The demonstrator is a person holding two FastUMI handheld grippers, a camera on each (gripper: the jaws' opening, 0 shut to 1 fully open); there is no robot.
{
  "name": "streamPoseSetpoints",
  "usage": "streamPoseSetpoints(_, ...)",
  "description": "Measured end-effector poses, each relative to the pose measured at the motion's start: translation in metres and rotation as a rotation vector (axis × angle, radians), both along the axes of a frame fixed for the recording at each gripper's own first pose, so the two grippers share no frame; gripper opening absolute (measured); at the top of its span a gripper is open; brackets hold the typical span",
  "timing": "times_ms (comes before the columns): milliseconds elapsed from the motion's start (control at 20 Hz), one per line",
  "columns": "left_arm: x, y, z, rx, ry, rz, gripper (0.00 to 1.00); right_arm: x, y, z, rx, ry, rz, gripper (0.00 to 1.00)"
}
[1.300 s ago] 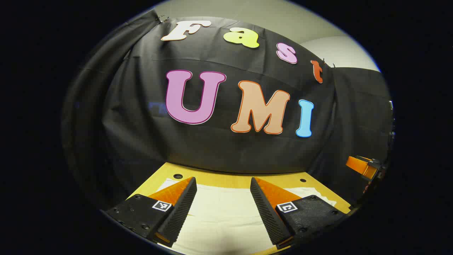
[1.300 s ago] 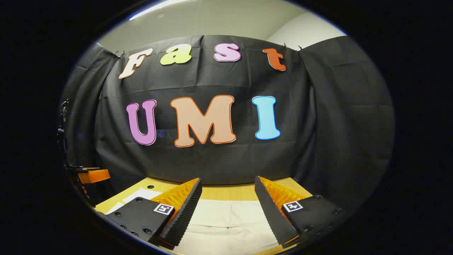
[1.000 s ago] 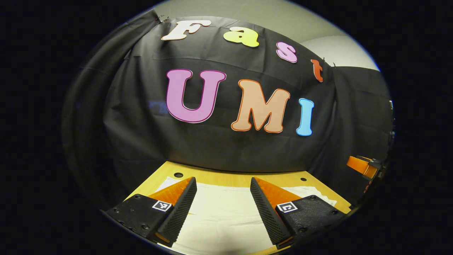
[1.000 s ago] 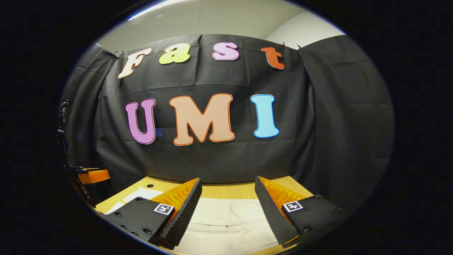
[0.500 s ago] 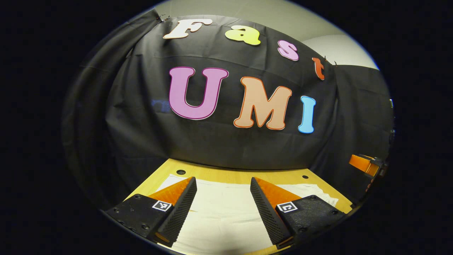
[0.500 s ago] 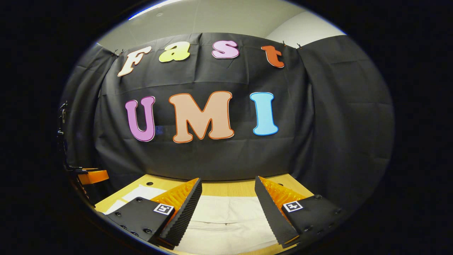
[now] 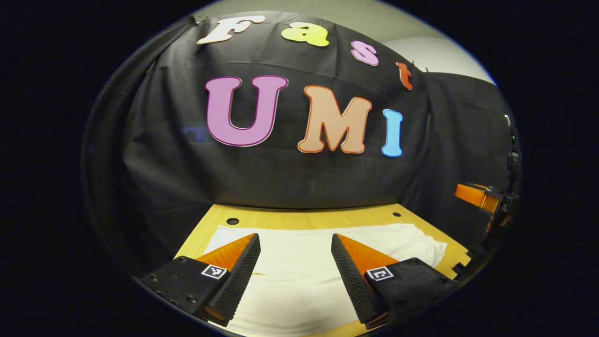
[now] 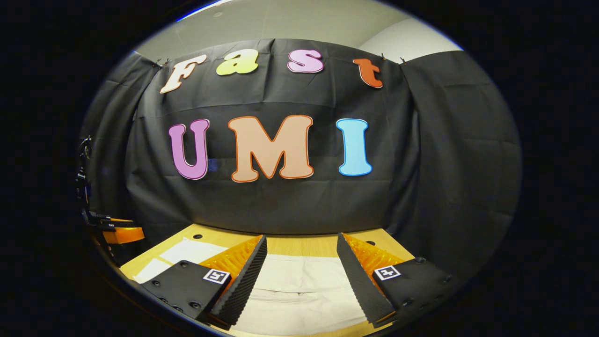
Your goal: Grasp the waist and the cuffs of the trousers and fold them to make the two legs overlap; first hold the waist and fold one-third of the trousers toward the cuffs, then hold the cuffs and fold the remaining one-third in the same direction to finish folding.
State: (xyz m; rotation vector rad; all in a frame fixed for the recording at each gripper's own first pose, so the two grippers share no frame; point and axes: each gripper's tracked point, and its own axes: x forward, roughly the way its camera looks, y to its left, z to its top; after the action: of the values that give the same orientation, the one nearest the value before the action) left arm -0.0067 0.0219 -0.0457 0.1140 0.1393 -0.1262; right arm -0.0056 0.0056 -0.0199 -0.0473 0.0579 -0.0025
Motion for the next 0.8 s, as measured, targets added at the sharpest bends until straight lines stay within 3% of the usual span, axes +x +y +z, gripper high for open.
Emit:
streamPoseSetpoints(250,-0.017,0.005,-0.045,0.162,0.178,-0.220,0.92,-0.007,0.006,-0.008,-0.028,0.011,-0.015,0.92)
streamPoseSetpoints(400,-0.033,0.015,-0.079,0.227,0.286,-0.326,0.92,-0.014,0.009,-0.017,-0.040,0.021,-0.037,0.96)
streamPoseSetpoints(800,-0.086,0.075,-0.188,0.409,0.682,-0.491,0.90,-0.026,0.021,-0.049,-0.039,0.078,-0.064,0.96)
